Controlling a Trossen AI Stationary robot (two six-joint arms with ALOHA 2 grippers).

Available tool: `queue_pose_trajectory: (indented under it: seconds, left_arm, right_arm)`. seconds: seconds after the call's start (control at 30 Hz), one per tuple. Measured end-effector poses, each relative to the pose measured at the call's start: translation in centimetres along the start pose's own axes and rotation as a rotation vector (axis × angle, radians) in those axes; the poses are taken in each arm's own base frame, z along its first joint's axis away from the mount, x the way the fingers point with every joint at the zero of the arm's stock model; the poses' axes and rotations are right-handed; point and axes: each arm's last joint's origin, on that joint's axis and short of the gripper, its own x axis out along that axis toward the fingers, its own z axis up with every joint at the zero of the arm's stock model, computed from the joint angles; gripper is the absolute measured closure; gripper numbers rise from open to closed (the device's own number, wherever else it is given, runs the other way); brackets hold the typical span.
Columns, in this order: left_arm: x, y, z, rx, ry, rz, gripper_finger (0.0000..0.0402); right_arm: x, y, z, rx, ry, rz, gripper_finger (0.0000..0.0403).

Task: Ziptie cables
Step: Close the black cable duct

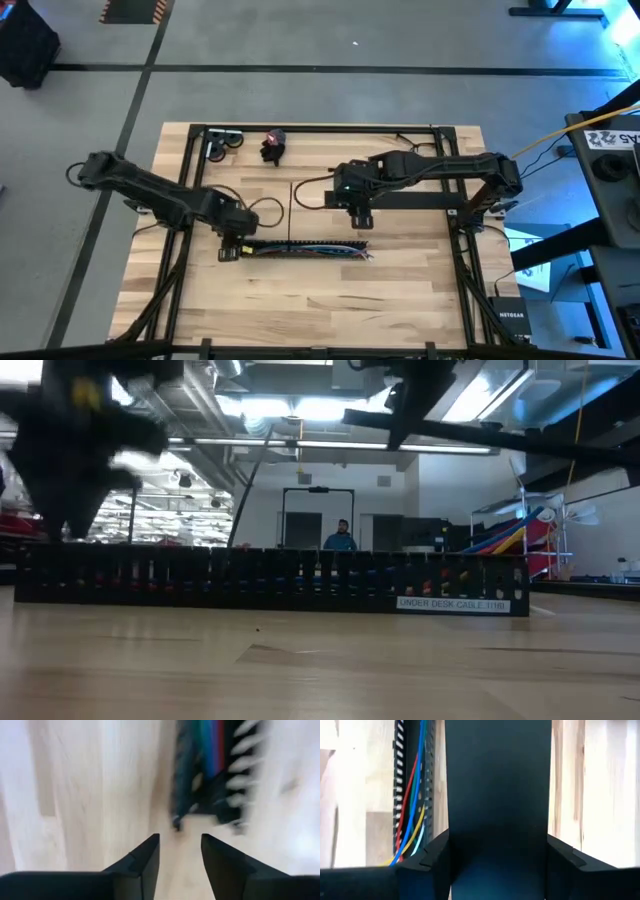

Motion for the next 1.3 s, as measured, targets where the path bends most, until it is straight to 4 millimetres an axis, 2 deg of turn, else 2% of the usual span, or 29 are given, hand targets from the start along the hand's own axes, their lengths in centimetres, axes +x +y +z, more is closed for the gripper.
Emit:
queue_pose_trajectory:
  seconds: [0.27, 0.37, 0.5, 0.67, 0.83, 0.93, 1.13, 1.3]
  left_arm:
    - [-6.4, 0.2, 1.1, -0.064, -0.562, -0.047, 0.0247]
    - [-8.0, 0.4, 2.1, -0.092, -0.753, -0.085, 0.0247]
    - [-8.8, 0.8, 3.5, -0.136, -0.889, -0.109, 0.0246]
    - [-8.1, 0.9, 5.6, -0.150, -0.958, -0.119, 0.0246]
    - [-6.8, 0.3, 7.5, -0.117, -1.000, -0.120, 0.0246]
    - [-5.8, -0.5, 8.6, -0.097, -1.015, -0.139, 0.0246]
    - [-2.9, -1.2, 9.7, -0.061, -0.930, -0.116, 0.0246]
    - [-1.0, -1.3, 10.2, -0.079, -0.869, -0.106, 0.0246]
  right_arm:
    - [-2.5, -0.2, -1.3, 0.033, 0.003, -0.073, 0.0190]
    - [-3.3, 0.0, -1.5, 0.058, -0.025, -0.083, 0.0190]
    - [-3.7, 1.0, -1.6, 0.057, -0.043, -0.107, 0.0190]
    - [-2.4, 2.8, -2.3, 0.033, -0.069, -0.154, 0.0190]
    - [-0.3, 4.3, -4.0, 0.022, -0.149, -0.158, 0.0190]
    - [1.1, 5.1, -4.6, 0.101, -0.176, -0.131, 0.0190]
    - [3.8, 7.4, -6.7, 0.078, -0.143, -0.131, 0.0190]
    - [6.6, 7.4, -8.5, 0.110, -0.134, -0.147, 0.0190]
